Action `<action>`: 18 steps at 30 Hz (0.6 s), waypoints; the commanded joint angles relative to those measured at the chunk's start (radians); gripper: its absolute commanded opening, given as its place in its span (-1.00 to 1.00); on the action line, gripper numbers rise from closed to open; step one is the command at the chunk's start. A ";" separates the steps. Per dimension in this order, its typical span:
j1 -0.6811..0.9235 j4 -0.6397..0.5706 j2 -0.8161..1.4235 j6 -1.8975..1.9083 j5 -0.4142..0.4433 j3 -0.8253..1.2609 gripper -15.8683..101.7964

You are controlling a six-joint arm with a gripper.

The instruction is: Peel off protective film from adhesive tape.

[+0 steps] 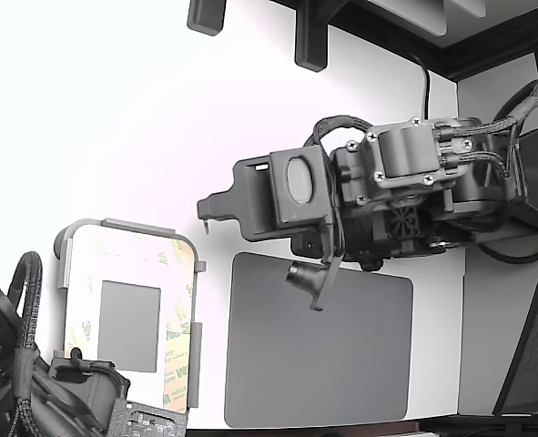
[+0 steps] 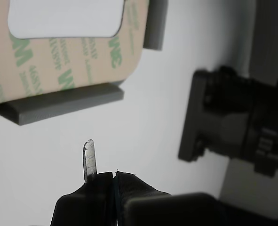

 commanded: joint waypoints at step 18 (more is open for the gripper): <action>0.319 -0.098 -0.482 -0.064 0.187 -0.345 -0.93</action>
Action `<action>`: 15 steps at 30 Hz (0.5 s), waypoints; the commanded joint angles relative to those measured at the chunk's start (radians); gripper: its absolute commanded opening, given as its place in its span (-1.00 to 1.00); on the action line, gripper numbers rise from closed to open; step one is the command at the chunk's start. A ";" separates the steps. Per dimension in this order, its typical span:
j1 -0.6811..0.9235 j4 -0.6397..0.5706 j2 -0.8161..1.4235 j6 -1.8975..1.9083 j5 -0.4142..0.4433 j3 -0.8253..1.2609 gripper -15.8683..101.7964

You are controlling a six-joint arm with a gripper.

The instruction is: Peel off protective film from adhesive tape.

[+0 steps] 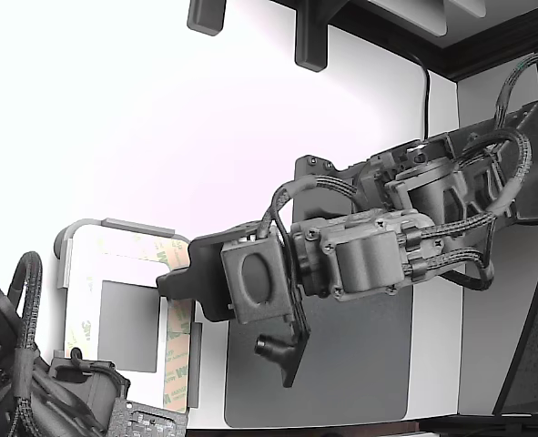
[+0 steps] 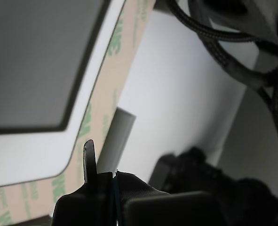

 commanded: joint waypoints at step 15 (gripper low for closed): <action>0.083 -0.008 -0.137 -0.083 -0.005 -0.121 -0.93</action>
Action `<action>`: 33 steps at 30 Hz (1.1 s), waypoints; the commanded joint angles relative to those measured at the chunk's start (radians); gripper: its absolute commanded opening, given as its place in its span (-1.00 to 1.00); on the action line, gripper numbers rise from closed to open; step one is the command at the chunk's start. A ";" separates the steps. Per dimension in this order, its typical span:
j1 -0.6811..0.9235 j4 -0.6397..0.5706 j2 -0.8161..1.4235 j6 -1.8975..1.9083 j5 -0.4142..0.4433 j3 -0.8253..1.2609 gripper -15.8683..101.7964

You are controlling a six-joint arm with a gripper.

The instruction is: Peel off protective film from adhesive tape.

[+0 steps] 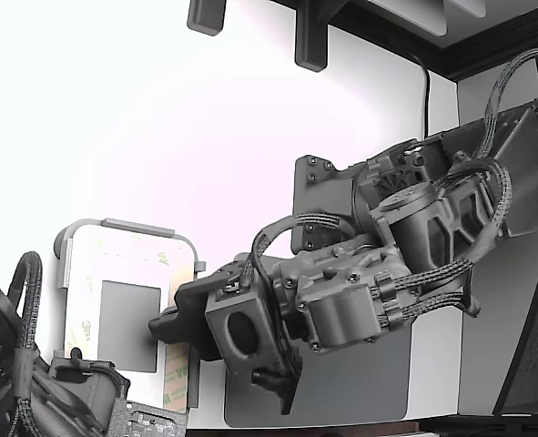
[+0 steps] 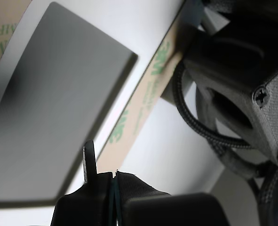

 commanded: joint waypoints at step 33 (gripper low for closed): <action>0.051 -0.046 -0.218 -0.084 -0.104 -0.175 -0.93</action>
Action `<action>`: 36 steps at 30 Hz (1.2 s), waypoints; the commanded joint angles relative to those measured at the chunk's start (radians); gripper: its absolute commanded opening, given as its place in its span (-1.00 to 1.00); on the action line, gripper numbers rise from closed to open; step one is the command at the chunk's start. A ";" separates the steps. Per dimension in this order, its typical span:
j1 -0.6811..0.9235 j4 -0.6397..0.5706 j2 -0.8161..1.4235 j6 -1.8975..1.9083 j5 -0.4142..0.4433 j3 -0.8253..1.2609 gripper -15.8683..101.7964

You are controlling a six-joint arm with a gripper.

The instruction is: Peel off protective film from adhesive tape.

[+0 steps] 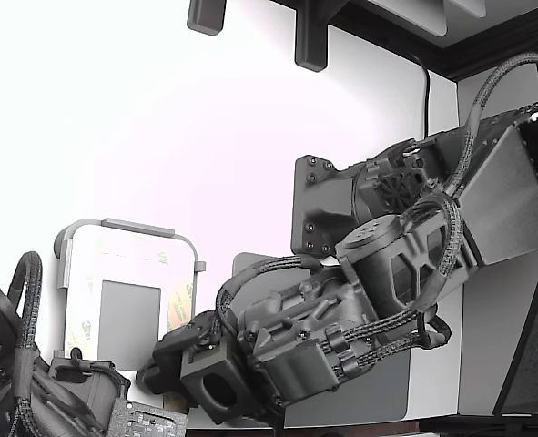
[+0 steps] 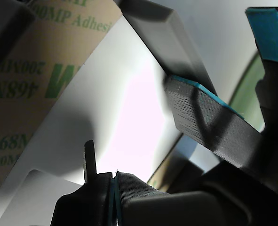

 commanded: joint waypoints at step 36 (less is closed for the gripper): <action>0.031 0.023 -0.009 0.028 0.031 -0.051 -0.93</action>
